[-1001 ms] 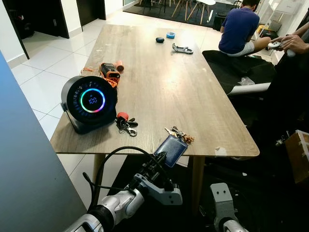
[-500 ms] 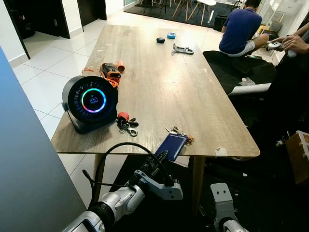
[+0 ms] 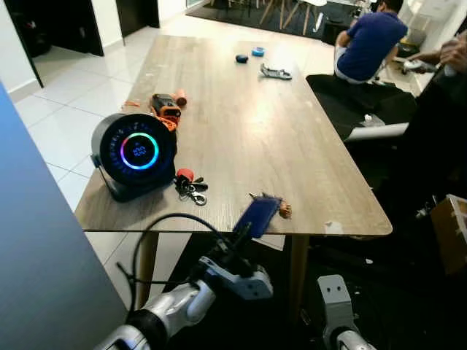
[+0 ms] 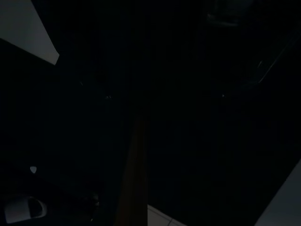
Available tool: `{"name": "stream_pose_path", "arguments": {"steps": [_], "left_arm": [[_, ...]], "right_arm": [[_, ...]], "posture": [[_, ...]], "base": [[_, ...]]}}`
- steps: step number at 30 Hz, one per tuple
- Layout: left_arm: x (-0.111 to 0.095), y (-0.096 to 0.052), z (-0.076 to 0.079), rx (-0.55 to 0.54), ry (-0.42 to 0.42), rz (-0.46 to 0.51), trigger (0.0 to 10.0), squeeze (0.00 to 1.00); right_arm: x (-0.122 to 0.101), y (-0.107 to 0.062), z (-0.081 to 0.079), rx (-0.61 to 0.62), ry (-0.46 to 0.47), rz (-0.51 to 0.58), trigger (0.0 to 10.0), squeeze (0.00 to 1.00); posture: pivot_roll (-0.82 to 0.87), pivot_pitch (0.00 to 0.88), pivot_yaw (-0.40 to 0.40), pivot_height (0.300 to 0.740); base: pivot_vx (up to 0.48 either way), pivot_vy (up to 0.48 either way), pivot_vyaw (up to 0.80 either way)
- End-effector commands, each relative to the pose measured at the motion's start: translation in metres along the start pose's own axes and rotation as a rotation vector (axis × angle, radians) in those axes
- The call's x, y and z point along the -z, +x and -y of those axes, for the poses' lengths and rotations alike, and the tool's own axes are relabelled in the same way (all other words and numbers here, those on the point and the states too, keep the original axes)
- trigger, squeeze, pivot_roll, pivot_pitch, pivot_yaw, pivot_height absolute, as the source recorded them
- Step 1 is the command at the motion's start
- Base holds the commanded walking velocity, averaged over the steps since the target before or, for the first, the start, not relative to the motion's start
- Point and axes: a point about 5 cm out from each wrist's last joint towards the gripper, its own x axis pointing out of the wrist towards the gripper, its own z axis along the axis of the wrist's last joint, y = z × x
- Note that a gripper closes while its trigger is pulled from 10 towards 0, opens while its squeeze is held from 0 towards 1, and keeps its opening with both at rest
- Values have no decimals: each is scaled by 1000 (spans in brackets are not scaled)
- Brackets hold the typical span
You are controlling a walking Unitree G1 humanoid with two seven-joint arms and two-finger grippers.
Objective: Hang keys on a hook
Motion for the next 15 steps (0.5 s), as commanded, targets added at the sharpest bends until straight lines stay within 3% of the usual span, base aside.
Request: {"name": "stream_pose_path", "arguments": {"steps": [1,3,5,10,11,14,15], "left_arm": [[-3,-4,-10,-13,-114,22,3333,0],[-3,-4,-12,-11,-136,23,3333,0],[0,-11,-19,-20,-199,14,4392,0],[6,-32,-26,-37,-308,-31,4039,0],[6,-35,-28,-35,-316,-33,4471,0],[6,-40,-29,-25,-325,-36,4471,0],[8,-48,-34,-19,-337,-47,6941,0]], "right_arm": [[5,-1,0,5,2,-22,10000,0],[5,-1,0,4,2,-22,10000,0],[4,-1,-1,1,2,-22,10000,0],[4,0,-5,-6,5,-23,10000,0],[4,0,-5,-6,6,-23,10000,0],[4,0,-6,-7,6,-24,10000,0],[5,0,-7,-8,7,-25,10000,0]], "posture": [[53,136,-70,740],[53,136,-70,740],[59,132,-71,740],[66,125,-72,740],[66,125,-72,740],[72,121,-71,740],[73,118,-71,740]], "base": [[0,0,0],[0,0,0],[0,0,0],[0,0,0],[0,0,0],[0,0,0],[0,0,0]]}}
